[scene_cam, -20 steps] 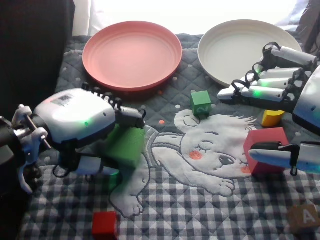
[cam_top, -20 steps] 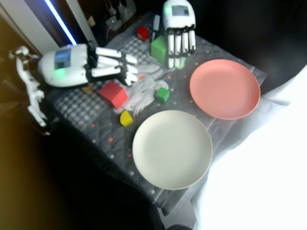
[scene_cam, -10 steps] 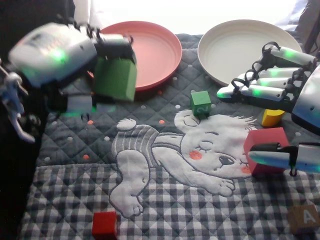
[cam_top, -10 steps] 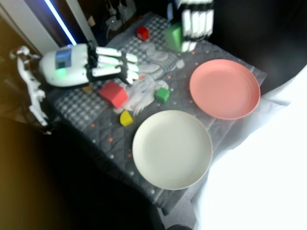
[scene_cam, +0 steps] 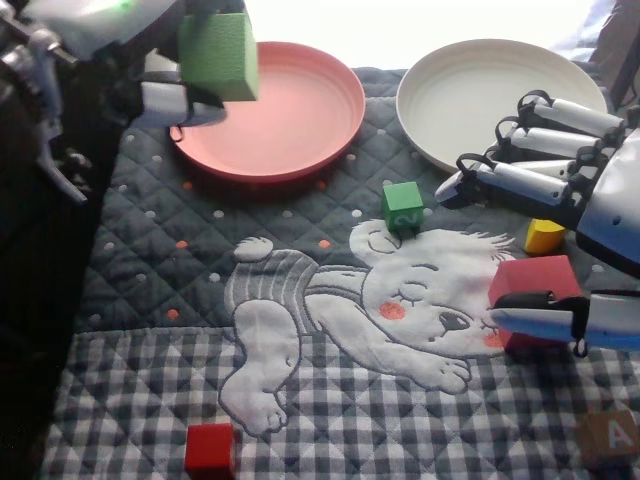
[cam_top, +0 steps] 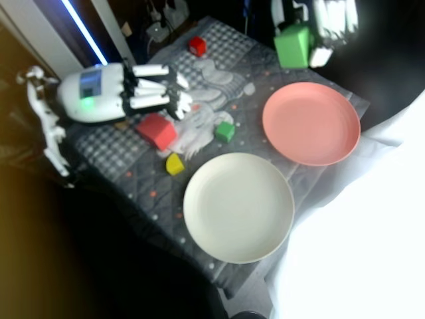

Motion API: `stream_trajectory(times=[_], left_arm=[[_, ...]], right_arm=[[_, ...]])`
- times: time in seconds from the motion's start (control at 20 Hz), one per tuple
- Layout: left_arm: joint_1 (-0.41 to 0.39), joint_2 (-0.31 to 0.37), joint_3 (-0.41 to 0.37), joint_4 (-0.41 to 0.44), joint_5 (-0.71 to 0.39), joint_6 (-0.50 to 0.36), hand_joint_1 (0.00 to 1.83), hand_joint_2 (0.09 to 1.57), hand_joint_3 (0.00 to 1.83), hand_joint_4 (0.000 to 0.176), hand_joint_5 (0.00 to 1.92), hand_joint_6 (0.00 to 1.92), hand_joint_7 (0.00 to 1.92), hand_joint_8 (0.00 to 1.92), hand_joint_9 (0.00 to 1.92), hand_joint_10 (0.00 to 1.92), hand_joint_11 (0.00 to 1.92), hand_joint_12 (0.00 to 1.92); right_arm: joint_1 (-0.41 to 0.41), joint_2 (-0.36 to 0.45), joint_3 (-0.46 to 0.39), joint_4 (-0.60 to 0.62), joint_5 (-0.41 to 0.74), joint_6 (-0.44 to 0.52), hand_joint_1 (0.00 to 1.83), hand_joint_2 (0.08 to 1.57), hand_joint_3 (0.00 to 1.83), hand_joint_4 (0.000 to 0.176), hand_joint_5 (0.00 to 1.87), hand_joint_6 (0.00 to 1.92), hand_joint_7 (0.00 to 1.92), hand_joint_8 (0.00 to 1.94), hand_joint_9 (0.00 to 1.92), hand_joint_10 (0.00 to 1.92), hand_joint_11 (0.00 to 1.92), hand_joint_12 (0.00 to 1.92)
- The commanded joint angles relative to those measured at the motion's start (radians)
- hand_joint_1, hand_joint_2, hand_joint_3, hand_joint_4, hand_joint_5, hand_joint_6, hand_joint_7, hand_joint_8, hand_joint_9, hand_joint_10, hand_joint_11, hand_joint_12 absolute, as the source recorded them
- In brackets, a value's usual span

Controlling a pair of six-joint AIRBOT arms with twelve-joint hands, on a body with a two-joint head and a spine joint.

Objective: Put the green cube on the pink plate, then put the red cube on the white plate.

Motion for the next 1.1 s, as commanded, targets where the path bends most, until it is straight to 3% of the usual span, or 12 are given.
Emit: stream_trajectory(times=[0.0, 0.05, 0.1, 0.15, 0.2, 0.3, 0.5, 0.65, 0.75, 0.85, 0.95, 1.05], left_arm=[[-0.024, -0.015, 0.019, -0.004, -0.078, -0.002, 1.2, 1.22, 0.0, 0.0, 0.79, 1.11, 0.8, 1.49, 0.65, 1.5, 0.52, 1.88], [-0.034, -0.035, 0.042, -0.006, -0.054, -0.002, 1.2, 1.22, 0.0, 0.0, 0.81, 1.08, 0.79, 1.52, 0.65, 1.55, 0.54, 1.91], [-0.045, -0.058, 0.07, -0.006, -0.022, -0.002, 1.17, 1.22, 0.0, 0.0, 0.84, 1.24, 0.72, 1.37, 0.53, 1.21, 0.38, 1.82], [-0.051, -0.079, 0.097, -0.011, 0.005, -0.002, 1.18, 1.21, 0.0, 0.0, 0.8, 1.2, 0.83, 1.31, 0.72, 1.23, 0.56, 1.74], [-0.053, -0.096, 0.12, -0.02, 0.025, -0.002, 1.22, 1.2, 0.0, 0.0, 0.76, 1.12, 0.89, 1.37, 0.96, 1.41, 0.83, 1.79], [-0.053, -0.126, 0.161, -0.042, 0.06, -0.002, 1.21, 1.22, 0.0, 0.0, 0.77, 1.27, 0.8, 1.38, 1.02, 1.81, 1.05, 1.92], [-0.055, -0.183, 0.236, -0.067, 0.127, -0.002, 1.21, 1.22, 0.0, 0.0, 0.77, 1.1, 0.83, 1.49, 0.75, 1.53, 0.66, 1.91], [-0.054, -0.196, 0.249, -0.089, 0.139, -0.002, 1.15, 1.24, 0.0, 0.0, 0.66, 1.37, 0.82, 1.33, 0.58, 1.11, 0.35, 1.7], [-0.054, -0.197, 0.247, -0.131, 0.146, -0.002, 0.95, 1.12, 0.0, 0.0, 0.43, 0.63, 0.49, 0.61, 0.36, 0.81, 0.05, 1.58], [-0.051, -0.197, 0.247, -0.14, 0.146, -0.002, 0.75, 1.06, 0.0, 0.0, 0.32, 0.19, 0.37, 0.29, 0.11, 0.82, 0.0, 1.41], [-0.047, -0.196, 0.246, -0.145, 0.142, -0.002, 0.69, 0.97, 0.0, 0.103, 0.14, 0.02, 0.25, 0.15, 0.0, 0.67, 0.0, 1.17], [-0.038, -0.188, 0.236, -0.151, 0.128, -0.002, 0.65, 0.91, 0.0, 0.164, 0.01, 0.0, 0.18, 0.05, 0.0, 0.68, 0.0, 1.35]], right_arm=[[0.009, 0.002, 0.002, 0.025, -0.116, 0.002, 0.41, 1.2, 0.0, 0.0, 0.1, 0.83, 0.56, 0.08, 0.24, 0.79, 0.0, 1.41], [0.009, 0.002, 0.002, 0.025, -0.116, 0.002, 0.4, 1.19, 0.0, 0.0, 0.1, 0.83, 0.56, 0.08, 0.24, 0.79, 0.0, 1.41], [0.01, 0.001, 0.002, 0.025, -0.116, 0.002, 0.4, 1.18, 0.0, 0.0, 0.09, 0.83, 0.54, 0.07, 0.22, 0.78, 0.0, 1.38], [0.011, 0.0, 0.003, 0.025, -0.116, 0.002, 0.4, 1.18, 0.0, 0.0, 0.09, 0.83, 0.52, 0.07, 0.2, 0.78, 0.0, 1.37], [0.012, 0.0, 0.003, 0.025, -0.116, 0.002, 0.42, 1.18, 0.0, 0.0, 0.1, 0.83, 0.52, 0.08, 0.2, 0.79, 0.0, 1.39], [0.014, -0.002, 0.004, 0.025, -0.116, 0.002, 0.44, 1.16, 0.0, 0.0, 0.13, 0.79, 0.52, 0.09, 0.22, 0.73, 0.0, 1.37], [0.014, -0.003, 0.005, 0.025, -0.116, 0.002, 0.38, 1.16, 0.0, 0.0, 0.15, 0.82, 0.55, 0.12, 0.27, 0.66, 0.0, 1.37], [0.015, -0.004, 0.005, 0.025, -0.116, 0.002, 0.4, 1.16, 0.0, 0.0, 0.14, 0.81, 0.54, 0.12, 0.27, 0.63, 0.0, 1.32], [0.015, -0.005, 0.005, 0.025, -0.116, 0.002, 0.4, 1.16, 0.0, 0.0, 0.13, 0.81, 0.52, 0.11, 0.26, 0.63, 0.0, 1.31], [0.016, -0.004, 0.005, 0.025, -0.116, 0.002, 0.4, 1.17, 0.0, 0.0, 0.11, 0.82, 0.49, 0.1, 0.24, 0.64, 0.0, 1.28], [0.016, -0.002, 0.005, 0.025, -0.116, 0.002, 0.36, 1.18, 0.01, 0.0, 0.1, 0.85, 0.49, 0.1, 0.24, 0.62, 0.0, 1.23], [0.016, 0.0, 0.005, 0.025, -0.116, 0.002, 0.4, 1.19, 0.0, 0.0, 0.09, 0.86, 0.48, 0.08, 0.24, 0.58, 0.0, 1.22]])
